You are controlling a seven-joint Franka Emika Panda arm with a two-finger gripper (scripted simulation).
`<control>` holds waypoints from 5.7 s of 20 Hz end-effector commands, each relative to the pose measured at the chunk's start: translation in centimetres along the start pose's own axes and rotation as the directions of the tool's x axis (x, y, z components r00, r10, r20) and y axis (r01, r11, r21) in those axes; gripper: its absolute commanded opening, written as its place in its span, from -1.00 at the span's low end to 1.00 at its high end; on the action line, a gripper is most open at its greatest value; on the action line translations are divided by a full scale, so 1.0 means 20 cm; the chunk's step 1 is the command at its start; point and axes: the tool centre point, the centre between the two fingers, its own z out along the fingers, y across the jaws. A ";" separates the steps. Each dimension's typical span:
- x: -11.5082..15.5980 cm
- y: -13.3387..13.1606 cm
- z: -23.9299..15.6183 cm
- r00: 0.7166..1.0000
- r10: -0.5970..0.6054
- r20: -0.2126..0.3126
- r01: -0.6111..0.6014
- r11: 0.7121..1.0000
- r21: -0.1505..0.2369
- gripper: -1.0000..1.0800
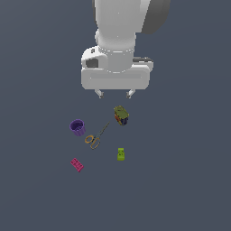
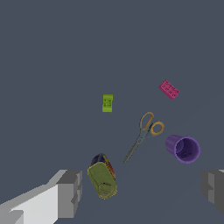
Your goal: Pick up a designated object from a clutter of objects.
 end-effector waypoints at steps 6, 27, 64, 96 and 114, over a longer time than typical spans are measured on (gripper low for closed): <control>0.00 0.06 -0.02 1.000 0.018 0.000 -0.018 1.000 0.000 0.23; -0.07 0.49 0.44 0.875 0.431 0.220 -0.460 0.881 0.106 0.23; -0.51 1.06 1.33 0.182 0.805 0.565 -0.972 0.234 -0.020 0.23; -0.57 1.08 0.76 0.182 0.805 0.565 -0.972 0.233 -0.020 -1.00; -0.66 1.11 -0.13 0.182 0.805 0.564 -0.972 0.234 -0.020 -1.00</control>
